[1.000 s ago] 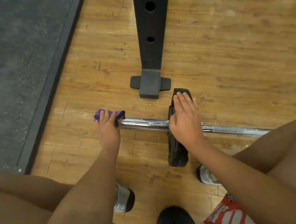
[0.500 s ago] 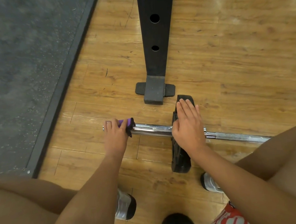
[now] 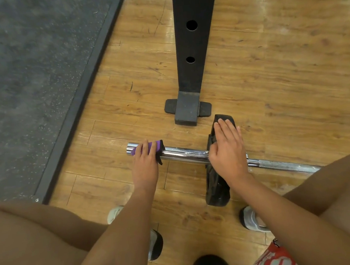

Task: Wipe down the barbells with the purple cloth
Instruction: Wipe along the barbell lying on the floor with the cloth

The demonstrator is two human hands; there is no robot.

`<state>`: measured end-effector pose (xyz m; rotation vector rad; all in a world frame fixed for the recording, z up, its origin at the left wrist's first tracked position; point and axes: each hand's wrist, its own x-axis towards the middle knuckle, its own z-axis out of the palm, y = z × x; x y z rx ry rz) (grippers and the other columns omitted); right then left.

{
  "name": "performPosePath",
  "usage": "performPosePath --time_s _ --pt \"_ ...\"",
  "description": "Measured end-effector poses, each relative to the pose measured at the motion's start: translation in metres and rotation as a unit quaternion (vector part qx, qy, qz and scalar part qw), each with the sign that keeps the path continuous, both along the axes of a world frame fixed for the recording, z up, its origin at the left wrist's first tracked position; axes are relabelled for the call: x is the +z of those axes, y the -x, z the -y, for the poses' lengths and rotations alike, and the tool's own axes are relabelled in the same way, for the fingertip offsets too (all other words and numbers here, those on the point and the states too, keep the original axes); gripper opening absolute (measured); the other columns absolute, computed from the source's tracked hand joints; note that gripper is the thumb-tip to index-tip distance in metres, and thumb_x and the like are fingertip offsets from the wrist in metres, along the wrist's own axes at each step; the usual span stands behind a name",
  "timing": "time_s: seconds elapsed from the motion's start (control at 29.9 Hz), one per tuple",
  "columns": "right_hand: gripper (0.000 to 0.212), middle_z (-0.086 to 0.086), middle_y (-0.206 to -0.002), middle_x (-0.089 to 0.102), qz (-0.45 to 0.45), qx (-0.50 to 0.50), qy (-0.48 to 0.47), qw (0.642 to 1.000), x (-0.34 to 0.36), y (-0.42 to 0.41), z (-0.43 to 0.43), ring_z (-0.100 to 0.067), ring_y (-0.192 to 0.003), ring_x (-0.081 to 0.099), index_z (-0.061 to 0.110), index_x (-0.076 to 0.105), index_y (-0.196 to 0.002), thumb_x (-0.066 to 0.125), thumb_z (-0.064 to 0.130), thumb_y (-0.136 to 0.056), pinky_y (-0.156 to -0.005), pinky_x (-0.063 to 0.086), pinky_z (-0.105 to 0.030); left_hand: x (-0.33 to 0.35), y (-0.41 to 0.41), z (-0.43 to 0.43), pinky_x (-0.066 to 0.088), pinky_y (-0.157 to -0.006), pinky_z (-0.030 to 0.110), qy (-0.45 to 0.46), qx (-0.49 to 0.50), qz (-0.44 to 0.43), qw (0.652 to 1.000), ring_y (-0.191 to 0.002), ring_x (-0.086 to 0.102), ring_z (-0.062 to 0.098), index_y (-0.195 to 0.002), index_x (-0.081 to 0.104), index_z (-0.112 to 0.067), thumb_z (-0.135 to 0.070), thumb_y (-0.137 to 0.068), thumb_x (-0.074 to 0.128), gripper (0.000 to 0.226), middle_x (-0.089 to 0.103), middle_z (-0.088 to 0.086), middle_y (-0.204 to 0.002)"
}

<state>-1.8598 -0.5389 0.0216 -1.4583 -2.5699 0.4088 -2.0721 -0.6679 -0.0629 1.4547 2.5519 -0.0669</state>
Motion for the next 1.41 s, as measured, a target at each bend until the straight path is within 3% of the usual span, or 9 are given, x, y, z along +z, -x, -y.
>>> performPosePath --time_s 0.1,0.2,0.33,0.5,0.67,0.9,1.14,1.3,1.41 --pt "0.072 -0.011 -0.159 0.038 -0.001 0.000 -0.002 1.000 0.000 0.000 -0.001 -0.025 -0.152 0.025 0.003 0.042 -0.151 0.017 0.032 -0.090 -0.127 0.009 -0.044 0.002 -0.001 0.002 0.045 -0.091 0.040 -0.003 0.040 -0.008 0.999 -0.114 0.047 0.031 -0.151 0.036 -0.025 -0.035 -0.101 0.051 0.053 0.043 0.007 -0.150" --pt "0.068 -0.012 -0.159 0.039 -0.005 -0.002 0.002 1.000 -0.001 0.001 -0.002 -0.025 -0.152 0.026 0.003 0.042 -0.151 0.022 0.029 -0.091 -0.127 0.009 -0.044 0.007 -0.008 0.003 0.046 -0.085 0.041 0.017 0.050 -0.038 0.998 -0.112 0.051 0.030 -0.151 0.037 -0.023 -0.053 -0.102 0.043 0.058 0.043 0.005 -0.151" --pt "0.068 -0.012 -0.158 0.039 -0.010 -0.003 0.000 1.000 -0.001 0.002 -0.001 -0.025 -0.151 0.027 0.003 0.043 -0.150 0.023 0.028 -0.091 -0.127 0.010 -0.045 0.006 -0.004 0.000 0.044 -0.099 0.043 0.009 0.034 -0.044 0.998 -0.136 0.042 0.032 -0.149 0.039 -0.015 -0.048 -0.101 0.047 0.059 0.039 0.013 -0.155" --pt "0.066 -0.011 -0.159 0.039 -0.011 -0.003 0.002 1.000 0.000 0.002 -0.001 -0.025 -0.152 0.026 0.003 0.043 -0.151 0.028 0.025 -0.090 -0.127 0.009 -0.044 -0.007 0.015 -0.002 0.022 -0.123 0.048 -0.015 -0.107 0.084 0.991 -0.155 0.012 0.020 -0.160 0.019 -0.020 -0.021 -0.107 0.045 0.060 0.018 0.001 -0.167" --pt "0.065 -0.011 -0.159 0.038 -0.013 -0.003 0.004 1.000 -0.001 0.001 -0.002 -0.024 -0.152 0.025 0.003 0.042 -0.151 0.030 0.024 -0.091 -0.127 0.008 -0.044 -0.011 0.029 -0.006 0.017 -0.124 0.045 -0.017 -0.135 0.083 0.987 -0.154 0.019 0.021 -0.159 0.024 -0.020 -0.031 -0.108 0.038 0.054 0.025 0.002 -0.166" --pt "0.073 -0.011 -0.159 0.039 -0.013 -0.001 -0.005 1.000 -0.002 0.001 -0.002 -0.025 -0.152 0.026 0.003 0.043 -0.150 0.016 0.032 -0.089 -0.127 0.010 -0.045 -0.015 0.039 0.003 0.013 -0.126 0.046 -0.045 0.044 0.078 0.995 -0.156 0.008 0.025 -0.159 0.020 -0.009 -0.029 -0.110 0.026 0.054 0.019 0.009 -0.167" --pt "0.072 -0.012 -0.158 0.039 -0.008 0.001 -0.005 1.000 0.000 0.001 0.003 -0.025 -0.152 0.026 0.002 0.043 -0.150 0.017 0.030 -0.090 -0.126 0.013 -0.048 -0.016 0.037 0.017 0.011 -0.126 0.049 -0.067 -0.038 0.124 0.989 -0.156 0.006 0.024 -0.161 0.016 -0.010 -0.036 -0.103 0.023 0.063 0.016 0.009 -0.167" --pt "0.069 -0.011 -0.159 0.038 -0.006 0.000 -0.004 1.000 -0.001 -0.001 0.004 -0.025 -0.152 0.025 0.003 0.043 -0.150 0.020 0.029 -0.090 -0.127 0.011 -0.047 -0.015 0.034 -0.004 0.000 -0.125 0.045 -0.046 0.050 0.142 0.987 -0.156 0.001 0.023 -0.159 0.020 -0.009 -0.041 -0.108 0.020 0.060 0.014 0.009 -0.168" --pt "0.069 -0.011 -0.160 0.037 -0.006 0.000 -0.001 1.000 -0.001 -0.001 0.004 -0.024 -0.152 0.024 0.003 0.042 -0.151 0.020 0.029 -0.090 -0.127 0.010 -0.046 -0.013 0.011 0.000 -0.002 -0.124 0.044 -0.041 0.010 0.132 0.990 -0.156 -0.005 0.023 -0.161 0.011 -0.008 -0.045 -0.104 0.018 0.068 0.007 0.009 -0.169"
